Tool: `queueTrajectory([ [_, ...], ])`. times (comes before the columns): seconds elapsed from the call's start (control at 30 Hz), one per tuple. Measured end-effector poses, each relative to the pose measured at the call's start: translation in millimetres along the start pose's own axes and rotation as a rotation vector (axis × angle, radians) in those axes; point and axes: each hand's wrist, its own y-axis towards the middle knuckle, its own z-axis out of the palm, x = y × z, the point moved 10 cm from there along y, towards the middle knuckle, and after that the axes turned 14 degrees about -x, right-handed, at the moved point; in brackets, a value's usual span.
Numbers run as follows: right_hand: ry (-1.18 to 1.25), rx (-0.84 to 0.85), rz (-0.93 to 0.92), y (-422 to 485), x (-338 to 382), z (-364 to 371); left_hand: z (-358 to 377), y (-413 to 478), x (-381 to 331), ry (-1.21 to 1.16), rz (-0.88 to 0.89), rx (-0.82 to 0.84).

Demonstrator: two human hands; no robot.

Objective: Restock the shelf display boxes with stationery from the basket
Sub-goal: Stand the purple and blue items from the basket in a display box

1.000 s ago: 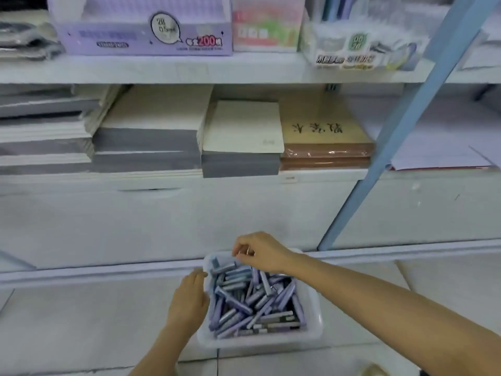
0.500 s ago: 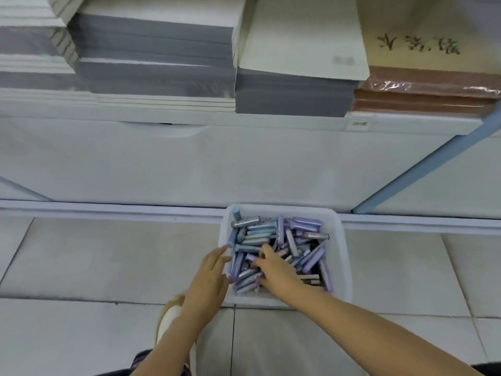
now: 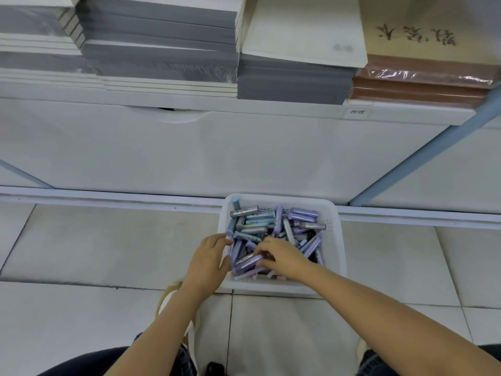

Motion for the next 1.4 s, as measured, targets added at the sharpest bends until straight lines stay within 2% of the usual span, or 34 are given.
queueTrajectory([
  [0.1, 0.209, -0.006, 0.036, 9, 11, -19, 2, 3, -14, -0.086, 0.037, 0.034],
  [0.2, 0.363, 0.003, 0.064, 18, 26, -30, 12, 3, -23, -0.199, -0.054, 0.157],
  [0.3, 0.445, -0.008, 0.103, 23, 31, -33, 9, 8, -9, -0.228, -0.157, 0.120],
  [0.4, 0.341, -0.030, 0.152, 21, 23, -22, 4, 3, 25, -0.260, -0.342, 0.051],
  [0.5, 0.201, 0.041, 0.142, 16, 20, 6, 7, -10, 56, -0.278, -0.516, 0.013],
  [0.63, 0.086, 0.162, 0.095, 15, 20, 41, 15, -22, 70, -0.383, -0.632, 0.016],
  [0.73, 0.058, 0.155, 0.091, 21, 22, 53, 16, -21, 72, -0.402, -0.643, -0.004],
  [0.97, 0.320, -0.103, 0.311, 26, 12, 53, 15, -17, 67, -0.383, -0.607, -0.027],
  [1.2, 0.505, -0.098, 0.243, 25, 22, 31, 10, -11, 60, -0.394, -0.586, -0.045],
  [1.3, 0.598, -0.098, 0.241, 24, 23, 14, 15, -3, 40, -0.466, -0.570, 0.000],
  [1.4, 0.698, -0.119, 0.292, 24, 24, -3, 22, 1, 22, -0.602, -0.647, 0.056],
])
